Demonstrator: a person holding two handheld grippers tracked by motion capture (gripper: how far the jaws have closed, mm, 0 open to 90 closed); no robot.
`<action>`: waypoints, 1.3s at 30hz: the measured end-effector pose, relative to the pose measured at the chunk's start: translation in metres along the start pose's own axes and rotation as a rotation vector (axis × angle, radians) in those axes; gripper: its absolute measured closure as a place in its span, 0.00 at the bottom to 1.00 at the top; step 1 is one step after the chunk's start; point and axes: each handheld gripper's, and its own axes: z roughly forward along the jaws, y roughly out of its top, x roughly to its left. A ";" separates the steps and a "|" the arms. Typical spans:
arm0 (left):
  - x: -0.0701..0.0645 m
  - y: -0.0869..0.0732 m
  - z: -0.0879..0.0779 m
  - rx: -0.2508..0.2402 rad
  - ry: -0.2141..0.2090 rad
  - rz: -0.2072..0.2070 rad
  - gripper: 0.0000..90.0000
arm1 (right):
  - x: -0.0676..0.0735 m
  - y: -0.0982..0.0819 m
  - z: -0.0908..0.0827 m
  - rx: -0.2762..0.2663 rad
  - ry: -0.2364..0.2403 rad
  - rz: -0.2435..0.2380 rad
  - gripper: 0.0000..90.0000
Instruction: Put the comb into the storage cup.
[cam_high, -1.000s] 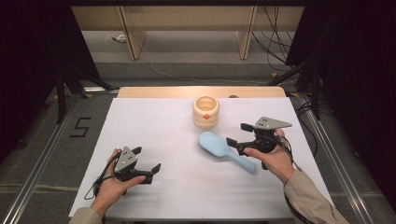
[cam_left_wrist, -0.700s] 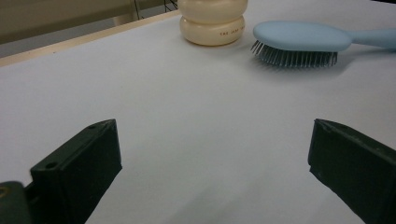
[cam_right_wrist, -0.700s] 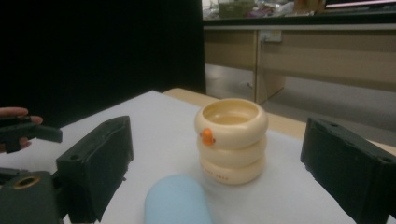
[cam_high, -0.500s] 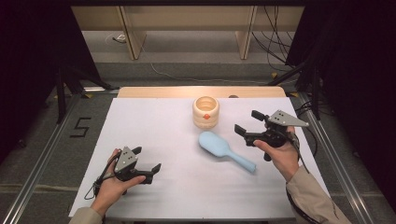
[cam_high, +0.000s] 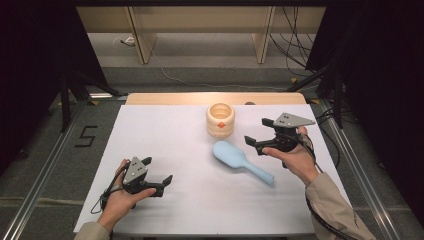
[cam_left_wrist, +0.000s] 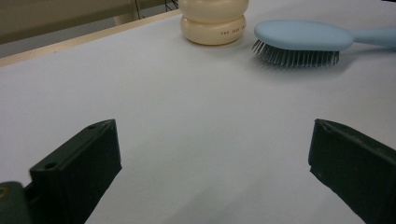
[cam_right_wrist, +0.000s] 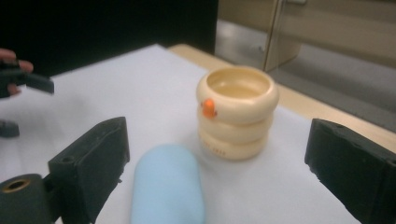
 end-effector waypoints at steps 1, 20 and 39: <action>0.000 0.000 0.000 0.000 0.000 0.000 0.02 | 0.000 0.000 0.003 0.026 0.007 -0.004 0.08; 0.000 -0.001 0.001 0.002 -0.002 -0.002 0.02 | 0.010 -0.037 0.060 0.710 0.157 -0.049 0.20; 0.000 -0.001 0.001 0.001 -0.003 -0.001 0.02 | 0.022 -0.044 0.081 0.898 0.141 -0.120 0.35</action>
